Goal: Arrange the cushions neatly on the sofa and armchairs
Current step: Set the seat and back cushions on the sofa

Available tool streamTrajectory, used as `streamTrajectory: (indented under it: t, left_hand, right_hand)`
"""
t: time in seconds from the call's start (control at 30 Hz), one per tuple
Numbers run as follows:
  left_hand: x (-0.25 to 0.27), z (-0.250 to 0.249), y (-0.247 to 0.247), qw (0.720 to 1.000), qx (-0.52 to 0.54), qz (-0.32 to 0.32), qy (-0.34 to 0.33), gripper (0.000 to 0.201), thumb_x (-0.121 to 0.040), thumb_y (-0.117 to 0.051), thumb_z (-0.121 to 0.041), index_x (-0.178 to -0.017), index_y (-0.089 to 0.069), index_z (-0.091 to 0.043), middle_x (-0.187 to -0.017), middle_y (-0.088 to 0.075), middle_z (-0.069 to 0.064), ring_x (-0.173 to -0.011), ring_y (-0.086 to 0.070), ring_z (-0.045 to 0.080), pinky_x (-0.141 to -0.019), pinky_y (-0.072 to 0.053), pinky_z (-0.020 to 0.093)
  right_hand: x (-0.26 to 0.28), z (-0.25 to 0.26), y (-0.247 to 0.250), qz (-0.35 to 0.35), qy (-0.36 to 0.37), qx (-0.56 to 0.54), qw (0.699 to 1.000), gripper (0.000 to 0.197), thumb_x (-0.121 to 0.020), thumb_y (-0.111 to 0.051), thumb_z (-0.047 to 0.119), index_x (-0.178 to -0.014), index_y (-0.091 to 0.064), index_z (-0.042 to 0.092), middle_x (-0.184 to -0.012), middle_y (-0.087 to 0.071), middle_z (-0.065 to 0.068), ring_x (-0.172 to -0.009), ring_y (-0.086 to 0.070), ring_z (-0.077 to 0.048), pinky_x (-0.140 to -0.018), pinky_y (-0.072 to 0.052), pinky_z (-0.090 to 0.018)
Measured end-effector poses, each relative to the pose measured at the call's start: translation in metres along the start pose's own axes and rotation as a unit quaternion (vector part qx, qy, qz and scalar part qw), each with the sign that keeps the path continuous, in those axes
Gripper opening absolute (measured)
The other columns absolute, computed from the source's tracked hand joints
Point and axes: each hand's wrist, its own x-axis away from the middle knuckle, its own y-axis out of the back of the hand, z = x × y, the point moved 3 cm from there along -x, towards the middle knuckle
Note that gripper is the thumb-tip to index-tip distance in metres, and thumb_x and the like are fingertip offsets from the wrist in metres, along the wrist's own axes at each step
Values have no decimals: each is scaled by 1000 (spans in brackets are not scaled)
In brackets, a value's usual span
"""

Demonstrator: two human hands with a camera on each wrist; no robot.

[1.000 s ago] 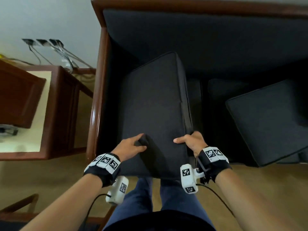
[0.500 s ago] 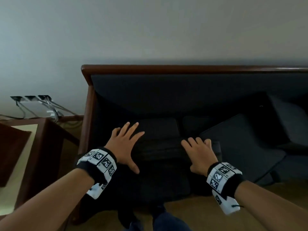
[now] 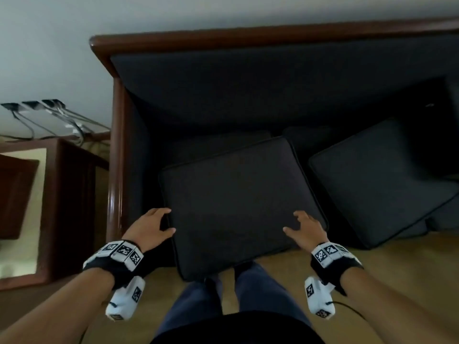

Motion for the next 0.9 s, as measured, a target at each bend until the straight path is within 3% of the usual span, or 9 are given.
streamTrajectory:
  t: [0.13,0.2,0.37,0.47,0.57,0.6,0.7,0.83,0.9]
  left_hand:
    - [-25,11,-48,992,95,10,78,66,-86,-73,-35,-143,-46,-16,-143,-48,14,-129,-50,30,-107,-40,36]
    - [-40,16,-69,981,141,-7,133,76,-83,-76,-35,-146,-41,-11,-146,-45,17,-130,-48,33,-107,-38,38]
    - [-65,30,-130,953,218,-5,212,107,-71,-85,-42,-150,-24,-2,-150,-38,23,-136,-41,38,-112,-35,44]
    - [-68,44,-156,930,286,3,230,110,-66,-88,-47,-148,-27,-9,-145,-50,15,-132,-49,33,-111,-39,43]
    - [-66,54,-175,886,394,28,243,106,-54,-89,-54,-141,-43,-14,-130,-63,4,-122,-58,24,-109,-43,43]
    - [-64,54,-178,876,415,37,245,101,-57,-87,-50,-140,-44,-12,-128,-64,4,-121,-59,23,-109,-43,42]
    - [-64,50,-180,865,431,56,249,85,-76,-83,-29,-143,-38,-5,-133,-59,6,-121,-56,21,-106,-42,36]
    - [-67,55,-176,871,419,77,244,109,-62,-91,-44,-146,-33,-8,-139,-54,4,-125,-51,20,-110,-37,36]
    - [-64,55,-178,871,423,72,241,97,-74,-86,-32,-148,-29,-7,-143,-50,6,-122,-47,16,-106,-35,32]
  right_hand:
    - [-30,-22,-32,-7,-71,-99,992,62,-87,-71,34,-140,-46,13,-141,-53,-14,-129,-50,-31,-106,-40,-38]
    - [-47,-38,-45,-26,-127,-140,982,63,-87,-72,32,-138,-46,7,-140,-53,-18,-129,-50,-33,-104,-38,-36]
    - [-82,-76,-61,-138,-265,-175,938,83,-83,-73,42,-144,-33,4,-145,-34,-25,-133,-37,-44,-110,-32,-47]
    - [-103,-88,-61,-194,-261,-148,934,90,-81,-70,54,-147,-30,8,-144,-28,-22,-133,-33,-43,-107,-33,-53]
    - [-116,-90,-63,-241,-259,-192,915,93,-78,-70,58,-148,-30,11,-144,-24,-16,-130,-36,-39,-104,-37,-50]
    - [-117,-88,-64,-252,-267,-221,904,92,-78,-71,58,-148,-32,12,-144,-23,-14,-129,-37,-37,-103,-38,-48]
    - [-121,-83,-62,-268,-296,-275,875,84,-76,-72,59,-139,-39,14,-144,-24,-11,-128,-39,-32,-97,-37,-42]
    - [-126,-88,-50,-245,-308,-338,855,80,-75,-75,56,-133,-41,14,-141,-41,-10,-124,-47,-33,-98,-37,-44]
    - [-125,-93,-48,-214,-309,-385,843,79,-75,-77,50,-134,-38,17,-134,-49,-11,-116,-52,-33,-91,-41,-44]
